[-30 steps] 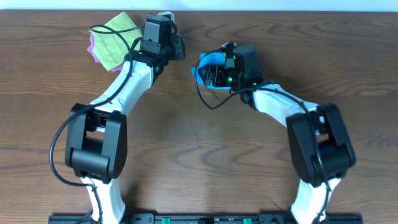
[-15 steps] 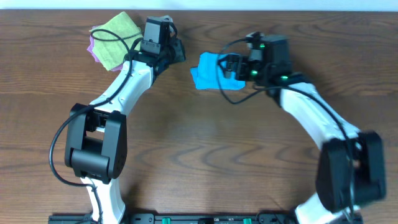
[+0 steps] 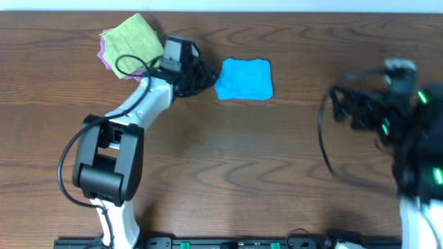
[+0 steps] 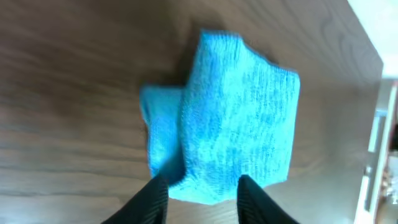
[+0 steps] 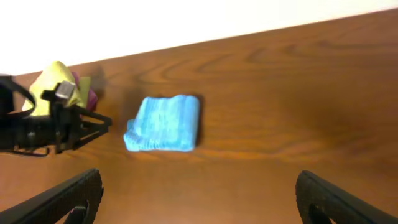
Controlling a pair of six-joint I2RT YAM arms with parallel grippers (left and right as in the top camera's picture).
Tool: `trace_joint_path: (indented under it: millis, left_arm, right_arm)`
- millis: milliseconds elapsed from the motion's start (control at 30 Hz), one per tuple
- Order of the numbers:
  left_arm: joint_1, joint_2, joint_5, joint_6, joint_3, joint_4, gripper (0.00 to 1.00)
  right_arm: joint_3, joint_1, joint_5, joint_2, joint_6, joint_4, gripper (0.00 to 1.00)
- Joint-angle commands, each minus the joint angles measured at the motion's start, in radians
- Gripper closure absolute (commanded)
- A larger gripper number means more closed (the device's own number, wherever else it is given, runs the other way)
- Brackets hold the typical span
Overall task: Fold the cloth
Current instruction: 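Release the folded cloth and withdraw the right gripper to the right, then grasp the folded blue cloth's edge with the left gripper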
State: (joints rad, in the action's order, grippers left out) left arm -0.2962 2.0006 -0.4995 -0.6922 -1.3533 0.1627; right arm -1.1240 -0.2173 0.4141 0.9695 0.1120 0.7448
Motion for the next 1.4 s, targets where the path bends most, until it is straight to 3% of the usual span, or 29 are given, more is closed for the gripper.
trace_joint_path:
  millis: [0,200,400,867,1133,1367]
  left_arm:
    - [-0.039,-0.026,-0.030,-0.089,0.051,-0.063,0.55]
    - [-0.098,-0.026,0.023,-0.157,0.103,-0.142,0.39]
    - [-0.124,-0.026,0.096,-0.188,0.109,-0.146,0.32]
    - [-0.148,0.107,0.053,-0.390,0.123,-0.323,0.30]
    - [-0.142,0.105,-0.061,-0.360,0.120,-0.333,0.39]
    - [-0.123,0.039,-0.074,-0.336,0.120,-0.296,0.39]
  right_arm:
    - [0.085,-0.096,0.093,-0.135,-0.085,0.054,0.01]
    - [0.253,-0.203,0.153,-0.380,-0.077,0.095,0.01]
    - [0.283,-0.231,0.182,-0.429,-0.060,0.126,0.01]
    - [0.283,-0.231,0.233,-0.428,-0.039,0.124,0.01]
    - [0.283,-0.231,0.211,-0.428,-0.039,0.123,0.01]
    - [0.283,-0.231,0.211,-0.428,-0.038,0.121,0.01]
